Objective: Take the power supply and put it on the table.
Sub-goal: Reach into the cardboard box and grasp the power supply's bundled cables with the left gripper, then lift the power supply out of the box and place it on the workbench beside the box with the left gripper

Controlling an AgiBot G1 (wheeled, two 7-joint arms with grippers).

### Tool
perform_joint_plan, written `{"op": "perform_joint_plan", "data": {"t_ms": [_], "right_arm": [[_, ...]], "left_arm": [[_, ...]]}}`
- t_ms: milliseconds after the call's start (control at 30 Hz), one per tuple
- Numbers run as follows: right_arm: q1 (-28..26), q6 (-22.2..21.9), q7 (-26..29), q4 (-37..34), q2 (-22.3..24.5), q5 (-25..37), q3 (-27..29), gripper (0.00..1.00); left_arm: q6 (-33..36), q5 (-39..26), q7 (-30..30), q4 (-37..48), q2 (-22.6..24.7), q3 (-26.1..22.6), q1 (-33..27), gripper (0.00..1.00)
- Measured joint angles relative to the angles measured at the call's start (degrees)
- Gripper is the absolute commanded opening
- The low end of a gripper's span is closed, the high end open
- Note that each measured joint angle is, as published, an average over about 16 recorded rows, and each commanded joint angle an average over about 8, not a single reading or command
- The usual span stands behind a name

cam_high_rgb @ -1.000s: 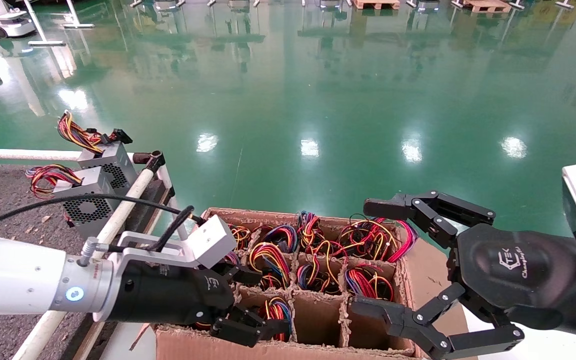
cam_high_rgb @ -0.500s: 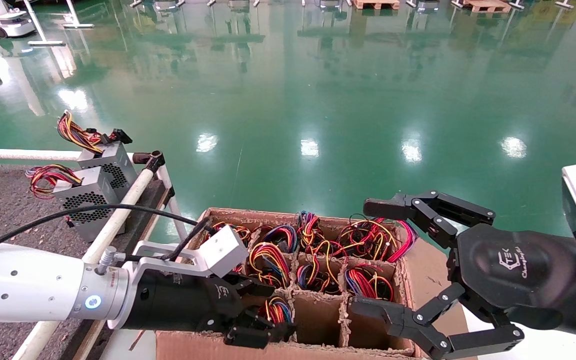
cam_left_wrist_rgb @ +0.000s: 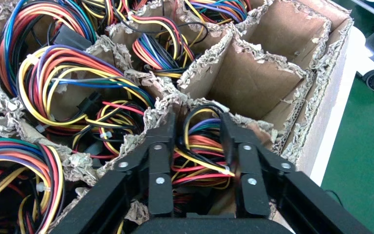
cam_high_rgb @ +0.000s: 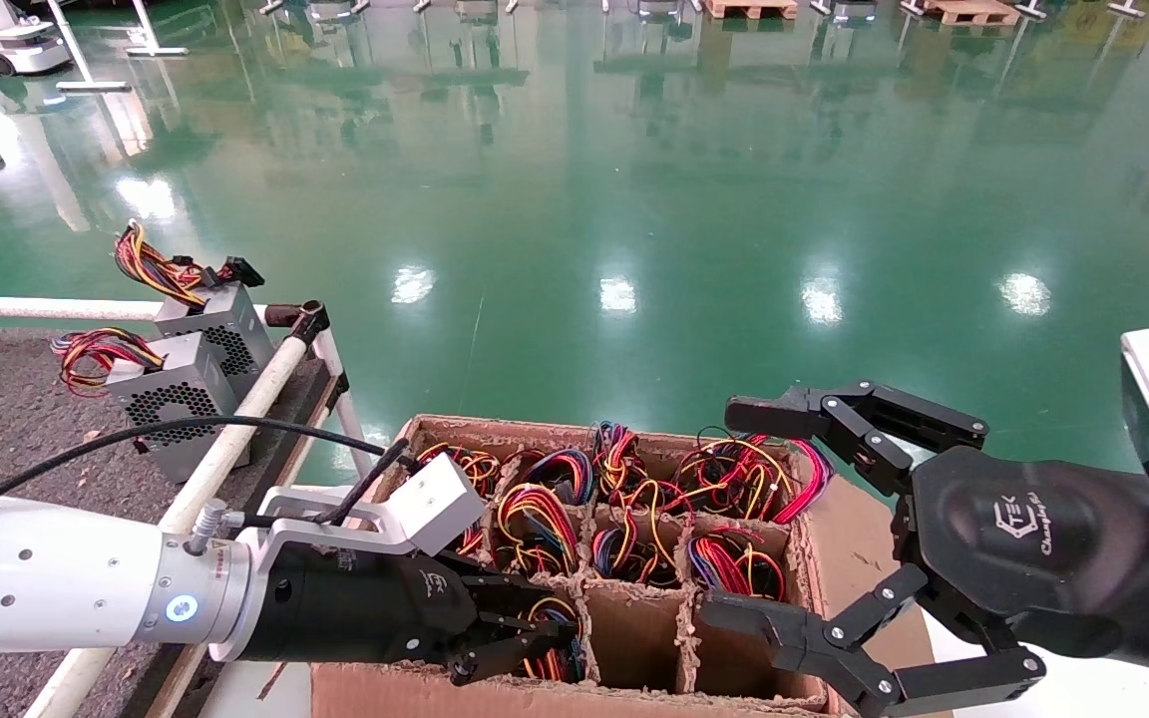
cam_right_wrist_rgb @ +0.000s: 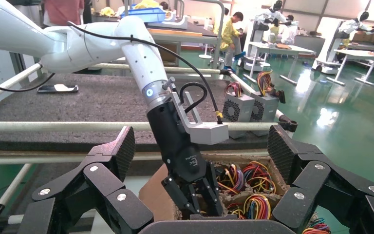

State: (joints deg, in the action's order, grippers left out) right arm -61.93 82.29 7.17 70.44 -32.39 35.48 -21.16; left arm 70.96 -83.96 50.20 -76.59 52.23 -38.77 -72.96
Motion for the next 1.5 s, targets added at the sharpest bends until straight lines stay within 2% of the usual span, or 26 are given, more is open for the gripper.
{"op": "perform_joint_plan", "data": {"t_ms": [367,933,1233,1500], "right_arm": [[0.00,0.00,0.00,0.00,0.00,0.00,0.00,1.00],[0.00,0.00,0.00,0.00,0.00,0.00,0.00,1.00],[0.00,0.00,0.00,0.00,0.00,0.00,0.00,1.00],[0.00,0.00,0.00,0.00,0.00,0.00,0.00,1.00]], "left_arm": [[0.16,2.16,1.15,0.17,-1.04,0.91,0.71,0.00],[-0.60,11.32,9.82,2.56,-3.26,4.94,1.93,0.00],[0.17,13.72,10.58,2.59,-4.55,6.85,-0.47,0.00],[1.17,14.46,9.11,3.84,-5.14,8.59,-5.06,0.00]]}}
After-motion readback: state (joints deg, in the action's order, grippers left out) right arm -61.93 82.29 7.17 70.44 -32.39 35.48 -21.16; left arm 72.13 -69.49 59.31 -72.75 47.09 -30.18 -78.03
